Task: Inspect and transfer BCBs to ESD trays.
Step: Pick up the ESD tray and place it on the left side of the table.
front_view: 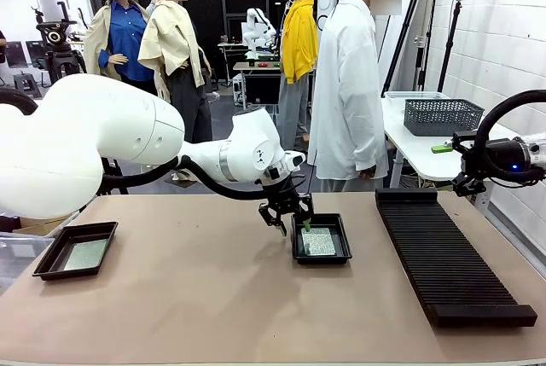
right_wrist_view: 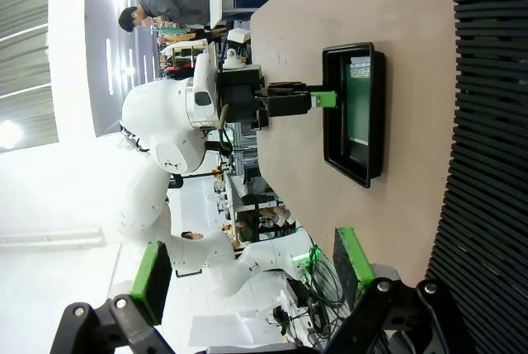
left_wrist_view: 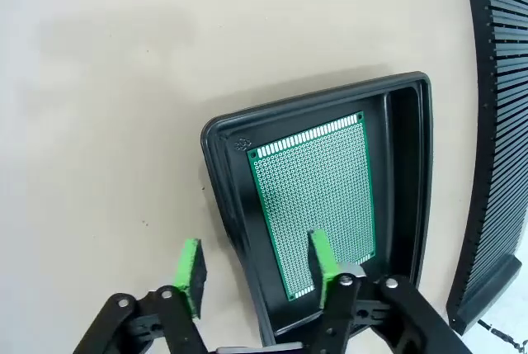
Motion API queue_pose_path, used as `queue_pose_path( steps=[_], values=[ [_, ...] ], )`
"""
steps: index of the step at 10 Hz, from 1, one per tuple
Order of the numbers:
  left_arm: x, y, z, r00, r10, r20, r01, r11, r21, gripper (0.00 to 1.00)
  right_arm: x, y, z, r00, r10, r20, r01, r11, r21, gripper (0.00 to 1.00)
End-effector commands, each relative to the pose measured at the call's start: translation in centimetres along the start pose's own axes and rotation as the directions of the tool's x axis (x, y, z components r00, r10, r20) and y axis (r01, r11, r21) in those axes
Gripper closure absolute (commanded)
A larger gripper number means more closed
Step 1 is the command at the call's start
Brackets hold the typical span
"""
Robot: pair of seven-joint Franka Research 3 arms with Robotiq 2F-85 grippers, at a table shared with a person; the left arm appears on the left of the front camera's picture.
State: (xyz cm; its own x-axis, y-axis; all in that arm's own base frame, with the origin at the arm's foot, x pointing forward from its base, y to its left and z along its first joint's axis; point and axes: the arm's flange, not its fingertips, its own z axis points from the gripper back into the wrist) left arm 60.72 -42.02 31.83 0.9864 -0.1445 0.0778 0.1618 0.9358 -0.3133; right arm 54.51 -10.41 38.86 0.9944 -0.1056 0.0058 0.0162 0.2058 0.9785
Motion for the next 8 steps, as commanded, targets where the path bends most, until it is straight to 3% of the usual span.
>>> queue_pose_path(
  steps=[1, 2, 7, 8],
  values=[
    [0.27, 0.32, -0.27, 1.0, -0.001, -0.009, 0.001, 1.0, -0.014, 0.96, 0.14, 0.14, -0.07, 1.0, -0.01, -0.01, 0.01, 1.0, -0.011, 0.0],
    [0.29, 0.36, -0.51, 1.0, 0.002, -0.014, -0.003, 1.0, -0.016, 1.0, 0.14, 0.14, -0.07, 1.0, -0.01, -0.01, 0.01, 1.0, -0.011, 0.0],
    [-0.1, 0.71, 0.07, 1.0, -0.003, -0.007, 0.003, 0.999, -0.045, 1.0, 0.14, 0.14, -0.07, 1.0, -0.01, -0.01, 0.01, 1.0, -0.011, 0.0],
    [0.04, 0.38, -0.73, 1.0, 0.007, -0.009, -0.007, 1.0, 0.0, 1.0, 0.14, 0.14, -0.07, 1.0, -0.01, -0.01, 0.01, 1.0, -0.011, 0.0]
  ],
)
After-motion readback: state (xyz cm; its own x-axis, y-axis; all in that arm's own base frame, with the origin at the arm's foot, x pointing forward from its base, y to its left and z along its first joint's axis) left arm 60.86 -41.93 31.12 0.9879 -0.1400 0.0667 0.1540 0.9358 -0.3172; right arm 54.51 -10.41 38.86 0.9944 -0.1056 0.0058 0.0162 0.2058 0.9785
